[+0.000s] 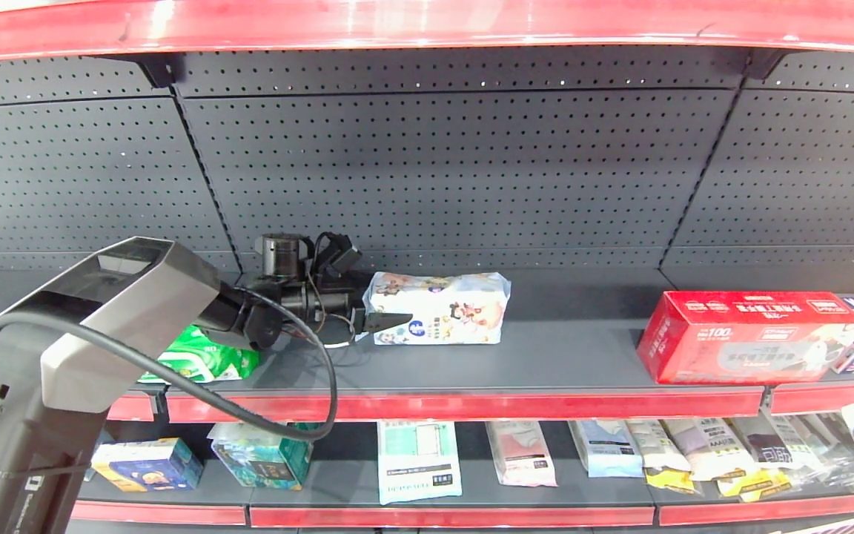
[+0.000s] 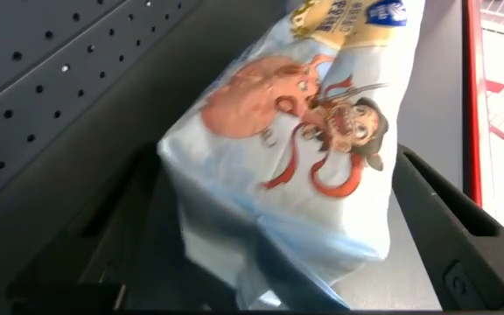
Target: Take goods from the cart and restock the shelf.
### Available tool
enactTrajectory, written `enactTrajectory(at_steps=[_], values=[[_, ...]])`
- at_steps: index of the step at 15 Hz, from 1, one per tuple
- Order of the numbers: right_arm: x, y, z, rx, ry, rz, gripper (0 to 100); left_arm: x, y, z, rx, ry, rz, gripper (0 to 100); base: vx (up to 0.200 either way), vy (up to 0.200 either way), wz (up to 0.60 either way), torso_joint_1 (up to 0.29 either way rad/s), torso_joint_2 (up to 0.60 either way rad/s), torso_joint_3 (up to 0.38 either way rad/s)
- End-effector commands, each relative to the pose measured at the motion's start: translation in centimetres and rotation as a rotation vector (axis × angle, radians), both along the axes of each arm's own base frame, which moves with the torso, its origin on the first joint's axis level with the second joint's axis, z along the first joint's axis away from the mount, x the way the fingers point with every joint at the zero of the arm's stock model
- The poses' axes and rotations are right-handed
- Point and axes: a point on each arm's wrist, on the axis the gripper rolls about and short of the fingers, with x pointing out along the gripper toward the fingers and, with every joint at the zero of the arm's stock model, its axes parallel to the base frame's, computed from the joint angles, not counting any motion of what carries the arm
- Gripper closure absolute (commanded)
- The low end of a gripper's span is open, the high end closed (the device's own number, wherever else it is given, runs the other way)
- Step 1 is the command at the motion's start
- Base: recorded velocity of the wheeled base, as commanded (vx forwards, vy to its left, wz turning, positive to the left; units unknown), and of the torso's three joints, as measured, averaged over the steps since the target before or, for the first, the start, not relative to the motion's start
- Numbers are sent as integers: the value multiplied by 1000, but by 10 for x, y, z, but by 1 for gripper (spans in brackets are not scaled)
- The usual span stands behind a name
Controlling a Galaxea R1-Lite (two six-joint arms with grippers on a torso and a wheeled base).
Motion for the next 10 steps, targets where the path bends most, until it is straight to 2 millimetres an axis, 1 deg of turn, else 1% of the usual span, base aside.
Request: enactTrajectory(at_steps=[1, 7, 10], values=[[-1, 0, 0, 0, -3, 0, 100, 2, -2, -2, 1, -7, 2, 100, 0, 0, 0, 0, 0, 0], [-1, 0, 0, 1, -5, -1, 100, -3, -4, -5, 8, 11, 3, 100, 0, 0, 0, 0, 0, 0], [-1, 0, 0, 1, -5, -1, 100, -18, 0, -2, 14, 40, -8, 100, 0, 0, 0, 0, 0, 0]])
